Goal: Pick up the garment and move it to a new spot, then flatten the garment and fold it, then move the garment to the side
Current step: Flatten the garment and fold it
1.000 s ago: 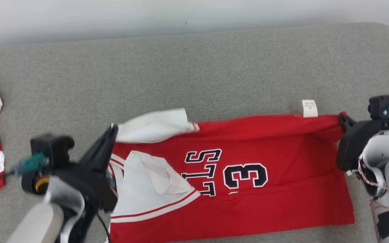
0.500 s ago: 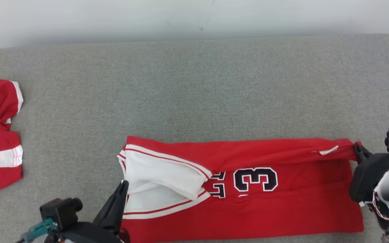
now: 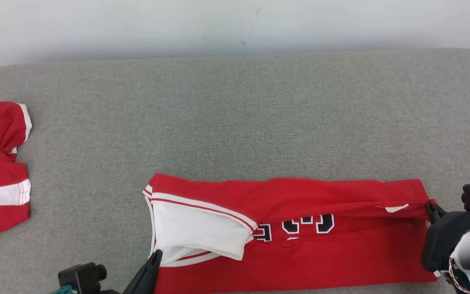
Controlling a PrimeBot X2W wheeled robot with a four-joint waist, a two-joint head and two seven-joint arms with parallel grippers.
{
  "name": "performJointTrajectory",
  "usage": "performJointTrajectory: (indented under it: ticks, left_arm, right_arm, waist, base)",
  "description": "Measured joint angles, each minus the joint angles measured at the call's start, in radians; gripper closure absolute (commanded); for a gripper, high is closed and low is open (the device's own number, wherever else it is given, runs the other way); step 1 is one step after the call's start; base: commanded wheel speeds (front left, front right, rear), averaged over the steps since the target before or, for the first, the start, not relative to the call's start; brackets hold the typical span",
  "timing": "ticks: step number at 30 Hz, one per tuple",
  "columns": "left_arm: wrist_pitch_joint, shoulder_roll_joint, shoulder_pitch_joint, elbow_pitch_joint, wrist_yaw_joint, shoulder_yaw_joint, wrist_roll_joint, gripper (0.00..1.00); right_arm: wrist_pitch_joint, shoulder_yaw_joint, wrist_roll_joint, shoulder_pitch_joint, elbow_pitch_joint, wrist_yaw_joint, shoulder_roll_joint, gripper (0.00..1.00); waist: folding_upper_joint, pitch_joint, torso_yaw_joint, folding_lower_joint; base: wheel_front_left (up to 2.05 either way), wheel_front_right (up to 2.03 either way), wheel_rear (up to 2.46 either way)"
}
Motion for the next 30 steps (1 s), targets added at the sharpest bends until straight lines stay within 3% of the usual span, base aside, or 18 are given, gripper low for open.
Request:
performJointTrajectory:
  ticks: [4, 5, 6, 7, 8, 9, 15, 20, 24, 30]
  left_arm:
    - [0.021, 0.003, 0.008, 0.028, 0.005, -0.008, -0.006, 1.00]
    - [0.022, 0.006, 0.010, 0.038, 0.009, -0.011, -0.005, 1.00]
    - [0.022, 0.009, 0.014, 0.046, 0.010, -0.012, -0.001, 1.00]
    - [0.022, 0.009, 0.015, 0.053, 0.010, -0.014, 0.000, 0.93]
    - [0.026, 0.011, 0.015, 0.061, 0.009, -0.021, 0.003, 0.27]
    - [0.027, 0.010, 0.015, 0.068, 0.009, -0.025, 0.007, 0.00]
    - [0.003, 0.003, 0.014, 0.105, 0.011, -0.026, 0.018, 0.00]
    - [-0.081, 0.011, 0.003, 0.131, 0.028, -0.006, 0.078, 0.00]
    - [-0.222, -0.017, -0.018, 0.157, -0.009, 0.029, 0.091, 0.00]
    - [-0.311, -0.081, -0.032, 0.206, -0.004, 0.121, 0.214, 0.00]
  right_arm:
    - [0.004, 0.011, -0.015, 0.004, 0.004, 0.000, -0.003, 1.00]
    - [0.004, 0.012, -0.018, 0.004, 0.008, 0.000, -0.004, 0.75]
    - [0.003, 0.014, -0.025, 0.004, 0.011, 0.000, -0.007, 0.29]
    - [0.000, 0.010, -0.026, 0.003, 0.012, 0.000, -0.006, 0.00]
    - [-0.007, 0.005, -0.028, 0.002, 0.013, 0.000, -0.005, 0.00]
    - [-0.009, 0.000, -0.032, 0.001, 0.016, 0.000, -0.003, 0.00]
    - [-0.021, -0.035, -0.025, 0.000, -0.012, 0.000, 0.029, 0.00]
    - [-0.025, -0.076, -0.014, 0.005, -0.053, 0.000, 0.059, 0.00]
    - [-0.044, -0.124, -0.010, 0.029, -0.065, 0.000, 0.106, 0.00]
    - [-0.109, -0.192, 0.001, 0.068, -0.042, 0.000, 0.158, 0.00]
  waist:
    - [0.0000, -0.001, -0.001, 0.0000]
    - [0.0000, -0.001, 0.000, 0.0000]
    - [0.0000, -0.002, 0.000, 0.0000]
    - [0.0000, -0.003, 0.001, 0.0000]
    - [0.0000, -0.003, 0.002, 0.0000]
    - [0.0001, -0.004, 0.003, 0.0000]
    - [0.0001, -0.015, 0.008, 0.0001]
    - [0.0001, -0.031, 0.010, 0.0000]
    - [0.0001, -0.048, 0.015, 0.0000]
    - [0.0001, -0.075, 0.028, 0.0000]
  base:
    - [0.00, 0.00, 0.00]
    - [0.00, 0.00, 0.00]
    - [0.00, 0.00, 0.00]
    - [0.00, 0.00, 0.00]
    - [0.00, 0.00, 0.00]
    - [0.00, 0.00, 0.00]
    - [0.00, 0.00, 0.00]
    - [0.00, 0.00, 0.00]
    - [0.00, 0.00, 0.00]
    - [0.00, 0.00, 0.00]
